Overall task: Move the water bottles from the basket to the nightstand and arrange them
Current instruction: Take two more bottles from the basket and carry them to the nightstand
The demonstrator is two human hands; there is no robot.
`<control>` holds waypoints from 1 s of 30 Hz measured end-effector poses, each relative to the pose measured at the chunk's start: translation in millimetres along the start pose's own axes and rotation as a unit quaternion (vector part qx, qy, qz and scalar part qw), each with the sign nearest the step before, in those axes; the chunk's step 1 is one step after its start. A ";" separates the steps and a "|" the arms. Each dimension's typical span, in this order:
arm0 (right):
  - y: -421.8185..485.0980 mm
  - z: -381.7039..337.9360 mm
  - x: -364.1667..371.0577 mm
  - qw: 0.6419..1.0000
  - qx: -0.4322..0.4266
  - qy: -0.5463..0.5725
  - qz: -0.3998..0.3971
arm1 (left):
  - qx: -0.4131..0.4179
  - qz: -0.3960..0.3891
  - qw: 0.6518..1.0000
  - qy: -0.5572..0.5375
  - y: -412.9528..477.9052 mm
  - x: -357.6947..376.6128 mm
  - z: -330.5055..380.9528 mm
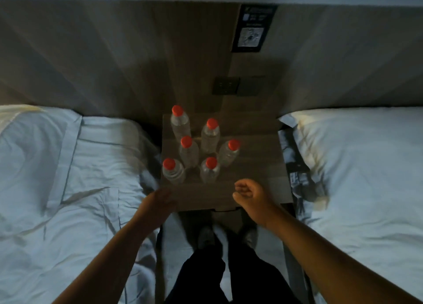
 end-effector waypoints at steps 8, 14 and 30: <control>-123.1 -15.0 -52.4 0.990 -0.029 0.078 0.113 | 0.025 -0.141 0.987 -0.079 -80.6 25.3 80.0; -217.6 -1.4 -88.8 0.971 -0.030 0.118 0.206 | 0.055 -0.227 0.957 -0.169 -128.0 59.8 136.9; -458.9 97.1 -82.0 0.861 -0.022 0.325 0.391 | 0.152 -0.336 0.929 -0.007 -286.8 153.5 161.4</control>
Point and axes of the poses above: each hand's wrist, its own y-axis towards the middle knuckle, its own x-axis out of the palm, z = x × y, the point moved 3 cm from there along y, towards the middle knuckle, and after that the axes turned 10 degrees about -x, right-handed, at the moved point
